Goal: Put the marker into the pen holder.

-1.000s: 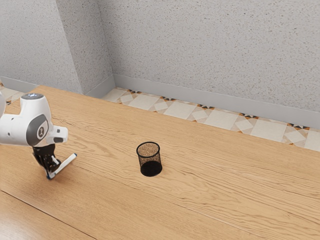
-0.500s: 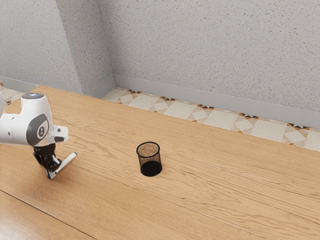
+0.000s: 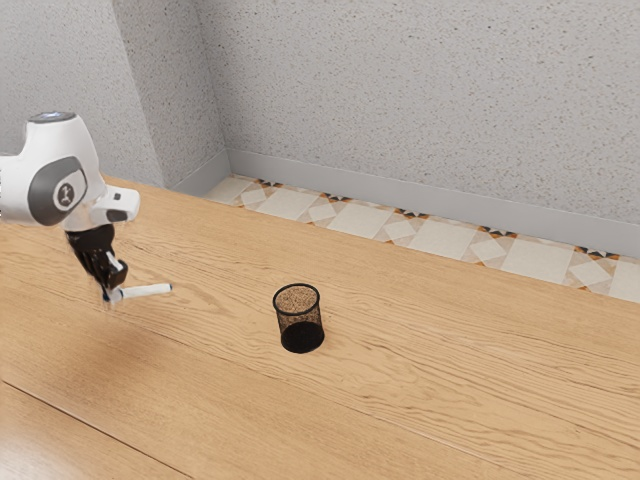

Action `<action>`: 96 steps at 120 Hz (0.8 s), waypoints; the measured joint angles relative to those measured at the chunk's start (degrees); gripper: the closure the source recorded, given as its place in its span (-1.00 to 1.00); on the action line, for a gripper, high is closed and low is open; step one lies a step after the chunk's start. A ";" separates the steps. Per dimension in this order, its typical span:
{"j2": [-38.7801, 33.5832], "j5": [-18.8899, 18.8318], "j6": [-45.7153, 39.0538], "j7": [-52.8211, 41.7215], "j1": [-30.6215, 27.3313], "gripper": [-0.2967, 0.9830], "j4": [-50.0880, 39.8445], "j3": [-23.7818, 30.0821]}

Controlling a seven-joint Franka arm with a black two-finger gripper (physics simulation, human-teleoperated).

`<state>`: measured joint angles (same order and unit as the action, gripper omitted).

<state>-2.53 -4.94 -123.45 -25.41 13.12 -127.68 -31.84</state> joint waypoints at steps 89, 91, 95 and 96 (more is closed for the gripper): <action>28.54 6.20 42.24 4.99 3.29 0.69 52.88 24.19; 28.64 6.17 42.41 5.02 2.91 0.69 52.94 24.22; 28.82 6.13 42.69 5.07 2.31 0.69 53.03 24.22; 28.87 6.12 42.75 5.08 2.19 0.69 53.05 24.22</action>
<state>26.34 1.18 -80.70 -20.33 15.31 -74.64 -7.62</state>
